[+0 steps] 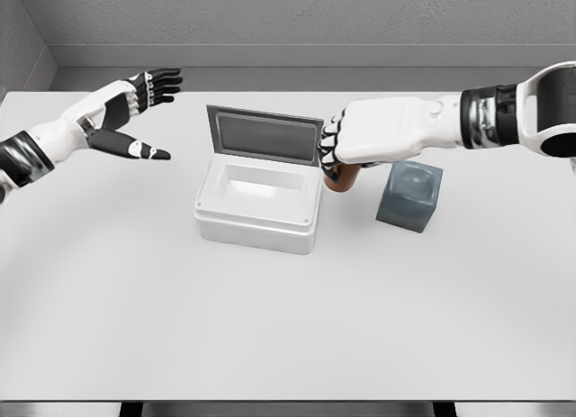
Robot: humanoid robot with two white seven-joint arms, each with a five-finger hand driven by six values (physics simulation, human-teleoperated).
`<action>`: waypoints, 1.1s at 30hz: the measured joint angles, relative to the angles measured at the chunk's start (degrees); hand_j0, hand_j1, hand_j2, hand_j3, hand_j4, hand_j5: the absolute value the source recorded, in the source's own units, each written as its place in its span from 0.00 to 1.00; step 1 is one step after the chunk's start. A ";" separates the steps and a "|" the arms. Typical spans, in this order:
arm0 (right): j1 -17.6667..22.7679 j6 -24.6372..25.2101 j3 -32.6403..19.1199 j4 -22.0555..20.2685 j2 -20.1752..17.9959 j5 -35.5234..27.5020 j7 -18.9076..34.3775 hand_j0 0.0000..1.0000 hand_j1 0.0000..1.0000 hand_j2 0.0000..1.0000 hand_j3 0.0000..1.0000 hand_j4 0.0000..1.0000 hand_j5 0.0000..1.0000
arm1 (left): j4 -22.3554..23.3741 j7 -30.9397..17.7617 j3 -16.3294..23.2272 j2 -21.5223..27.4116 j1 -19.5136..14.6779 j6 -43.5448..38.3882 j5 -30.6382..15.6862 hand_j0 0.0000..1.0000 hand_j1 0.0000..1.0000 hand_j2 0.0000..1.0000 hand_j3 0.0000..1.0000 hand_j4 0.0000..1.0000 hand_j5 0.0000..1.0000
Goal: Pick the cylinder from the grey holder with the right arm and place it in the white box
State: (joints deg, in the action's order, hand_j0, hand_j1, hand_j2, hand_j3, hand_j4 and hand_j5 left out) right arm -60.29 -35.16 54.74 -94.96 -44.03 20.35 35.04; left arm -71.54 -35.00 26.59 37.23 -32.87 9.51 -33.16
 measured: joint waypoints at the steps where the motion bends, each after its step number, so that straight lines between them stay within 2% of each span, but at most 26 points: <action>1: 0.00 0.00 0.01 0.01 0.24 0.01 0.00 0.46 0.46 0.46 0.46 0.46 0.46 | 0.08 0.00 0.05 -0.10 0.00 0.00 0.01 1.00 1.00 1.00 1.00 1.00 1.00; 9: -0.35 0.01 0.21 0.24 2.09 0.21 -0.01 0.46 0.46 0.46 0.46 0.46 0.46 | 0.27 0.00 0.15 -0.49 -0.09 0.00 0.02 1.00 1.00 1.00 1.00 1.00 1.00; 23: -1.49 -0.01 1.49 5.16 7.00 1.17 0.00 0.46 0.46 0.46 0.46 0.46 0.46 | 0.28 0.00 0.16 -0.54 0.00 0.00 0.02 1.00 1.00 1.00 1.00 1.00 1.00; 33: -2.90 -0.01 2.87 5.92 9.29 1.27 0.00 0.46 0.46 0.46 0.46 0.46 0.46 | 0.29 0.00 0.16 -0.53 0.00 0.00 0.03 1.00 1.00 1.00 1.00 1.00 1.00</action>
State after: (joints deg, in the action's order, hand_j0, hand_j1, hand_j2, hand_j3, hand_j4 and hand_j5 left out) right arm -63.19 -35.16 57.61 -89.04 -34.74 21.61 35.04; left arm -71.25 -35.00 26.75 36.70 -32.87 9.51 -33.13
